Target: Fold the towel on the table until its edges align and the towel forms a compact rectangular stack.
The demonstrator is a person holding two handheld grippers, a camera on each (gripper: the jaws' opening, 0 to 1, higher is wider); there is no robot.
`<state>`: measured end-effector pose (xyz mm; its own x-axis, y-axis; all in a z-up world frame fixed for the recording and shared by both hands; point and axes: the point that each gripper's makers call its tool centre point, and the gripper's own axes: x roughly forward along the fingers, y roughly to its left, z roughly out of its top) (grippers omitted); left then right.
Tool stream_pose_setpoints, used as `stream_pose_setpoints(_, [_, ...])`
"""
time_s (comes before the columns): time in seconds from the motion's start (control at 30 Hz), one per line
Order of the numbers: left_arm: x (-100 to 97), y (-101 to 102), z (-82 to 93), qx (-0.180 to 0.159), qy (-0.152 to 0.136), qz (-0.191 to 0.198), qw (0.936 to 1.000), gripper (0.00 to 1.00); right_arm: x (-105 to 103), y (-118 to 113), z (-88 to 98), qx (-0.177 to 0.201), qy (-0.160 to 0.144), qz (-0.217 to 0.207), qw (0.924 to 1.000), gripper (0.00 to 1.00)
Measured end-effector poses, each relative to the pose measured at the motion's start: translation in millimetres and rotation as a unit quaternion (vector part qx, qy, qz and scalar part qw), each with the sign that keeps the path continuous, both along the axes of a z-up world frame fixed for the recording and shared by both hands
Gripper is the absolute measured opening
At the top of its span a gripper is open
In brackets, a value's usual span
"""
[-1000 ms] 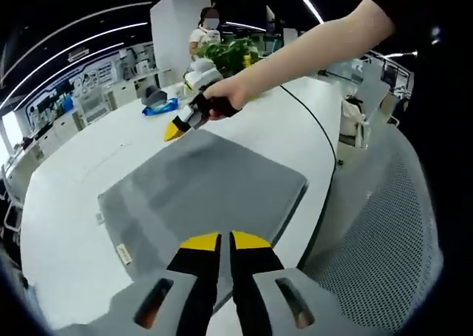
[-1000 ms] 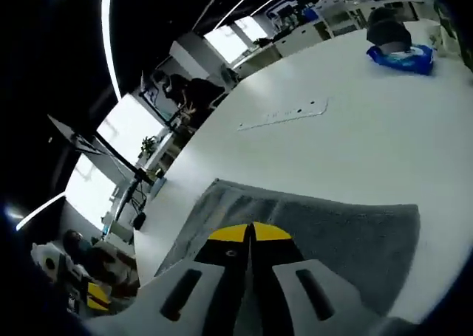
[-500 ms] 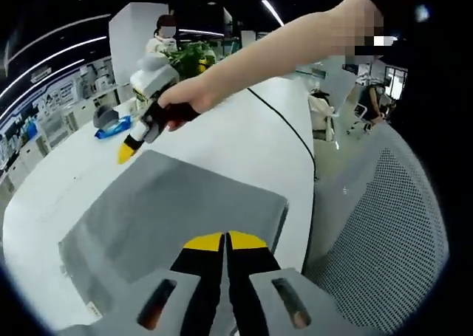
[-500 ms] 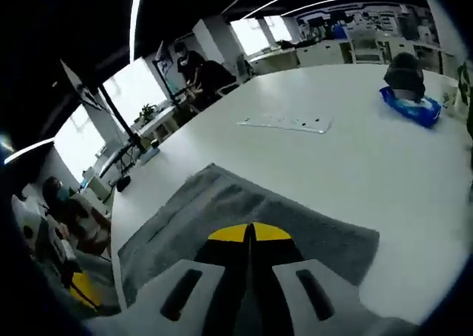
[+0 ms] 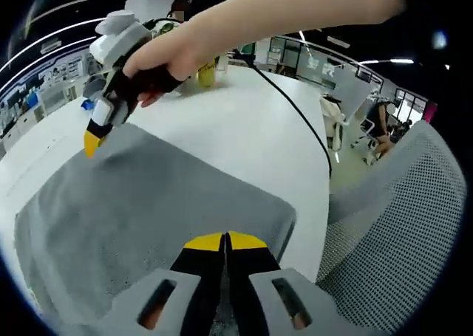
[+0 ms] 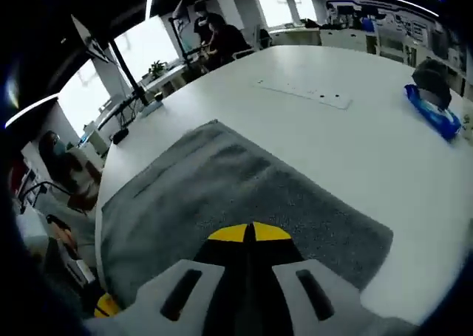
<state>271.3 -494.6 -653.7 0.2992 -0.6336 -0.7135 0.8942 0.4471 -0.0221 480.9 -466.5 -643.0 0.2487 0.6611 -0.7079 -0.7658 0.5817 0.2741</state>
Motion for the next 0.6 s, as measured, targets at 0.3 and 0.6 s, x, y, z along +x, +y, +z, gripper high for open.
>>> stream_pose_setpoints(0.3, [0.3, -5, -0.7, 0.081, -0.097, -0.06, 0.9902, 0.01, -9, -2, -15.1, -0.069, -0.057, 0.074, 0.9932, 0.0])
stream_pose_setpoints(0.6, [-6.4, -7, -1.5, 0.201, -0.197, -0.165, 0.9451, 0.01, -13, -3, -15.8, -0.097, -0.155, 0.14, 0.9731, 0.0])
